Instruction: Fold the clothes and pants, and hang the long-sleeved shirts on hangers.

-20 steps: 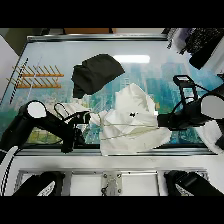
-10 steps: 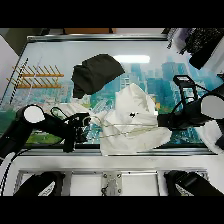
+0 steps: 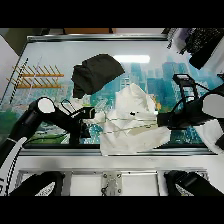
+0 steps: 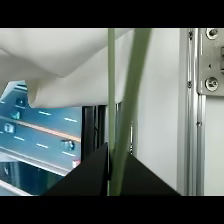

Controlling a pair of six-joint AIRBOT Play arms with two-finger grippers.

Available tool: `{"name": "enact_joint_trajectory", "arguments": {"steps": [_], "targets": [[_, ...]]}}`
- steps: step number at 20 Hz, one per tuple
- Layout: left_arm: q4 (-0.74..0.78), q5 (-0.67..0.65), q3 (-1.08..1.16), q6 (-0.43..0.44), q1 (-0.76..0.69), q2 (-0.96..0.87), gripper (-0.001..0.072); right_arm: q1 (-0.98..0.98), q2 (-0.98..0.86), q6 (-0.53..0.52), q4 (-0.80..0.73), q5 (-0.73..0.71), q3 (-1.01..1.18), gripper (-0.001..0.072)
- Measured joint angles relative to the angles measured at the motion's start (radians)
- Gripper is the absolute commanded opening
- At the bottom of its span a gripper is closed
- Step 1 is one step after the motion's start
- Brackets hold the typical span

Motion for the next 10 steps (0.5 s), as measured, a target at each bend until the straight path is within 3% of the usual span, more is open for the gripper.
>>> {"name": "enact_joint_trajectory", "arguments": {"steps": [10], "targets": [[-0.008, -0.011, 0.186, -0.032, -0.079, -0.165, 0.0012, 0.006, -0.127, -0.079, 0.056, -0.005, 0.196, 0.0022]]}}
